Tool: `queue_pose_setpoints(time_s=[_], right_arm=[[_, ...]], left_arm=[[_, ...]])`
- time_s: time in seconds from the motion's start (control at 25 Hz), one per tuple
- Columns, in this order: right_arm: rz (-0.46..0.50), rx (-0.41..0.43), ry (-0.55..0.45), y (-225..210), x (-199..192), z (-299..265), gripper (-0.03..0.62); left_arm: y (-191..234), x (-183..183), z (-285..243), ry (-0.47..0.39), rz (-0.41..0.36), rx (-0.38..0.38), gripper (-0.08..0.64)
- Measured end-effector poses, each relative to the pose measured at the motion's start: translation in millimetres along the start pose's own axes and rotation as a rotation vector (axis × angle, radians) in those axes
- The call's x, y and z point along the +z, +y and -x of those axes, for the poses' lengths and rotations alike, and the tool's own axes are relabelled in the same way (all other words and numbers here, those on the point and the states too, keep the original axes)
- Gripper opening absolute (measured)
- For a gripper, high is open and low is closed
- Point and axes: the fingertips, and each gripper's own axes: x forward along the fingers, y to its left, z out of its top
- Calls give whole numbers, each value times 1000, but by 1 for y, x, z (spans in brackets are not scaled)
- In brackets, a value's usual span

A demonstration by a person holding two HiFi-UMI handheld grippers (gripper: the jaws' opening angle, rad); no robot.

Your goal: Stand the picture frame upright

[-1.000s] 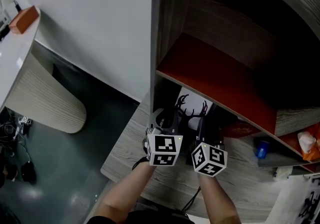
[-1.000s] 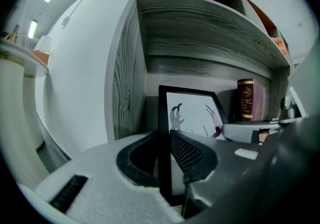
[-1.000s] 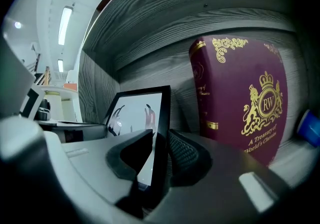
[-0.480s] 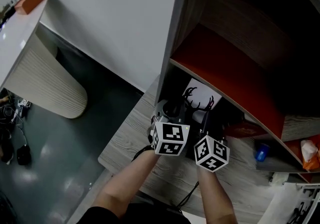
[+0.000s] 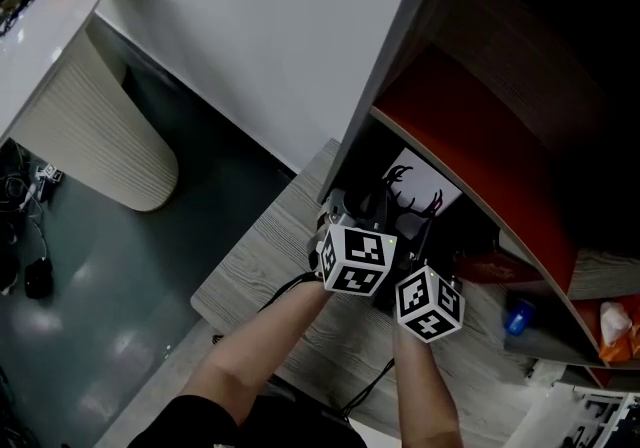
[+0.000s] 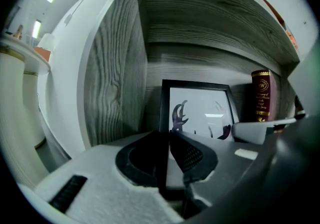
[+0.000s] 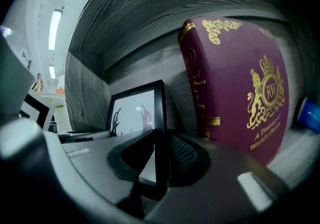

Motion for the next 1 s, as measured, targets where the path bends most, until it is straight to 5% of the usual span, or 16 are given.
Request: queue_pose_setpoints(time_s=[1.0], right_arm=[[113, 27, 23, 0, -1, -3, 65]], left_arm=[[0, 3, -9, -22, -78, 10, 69]])
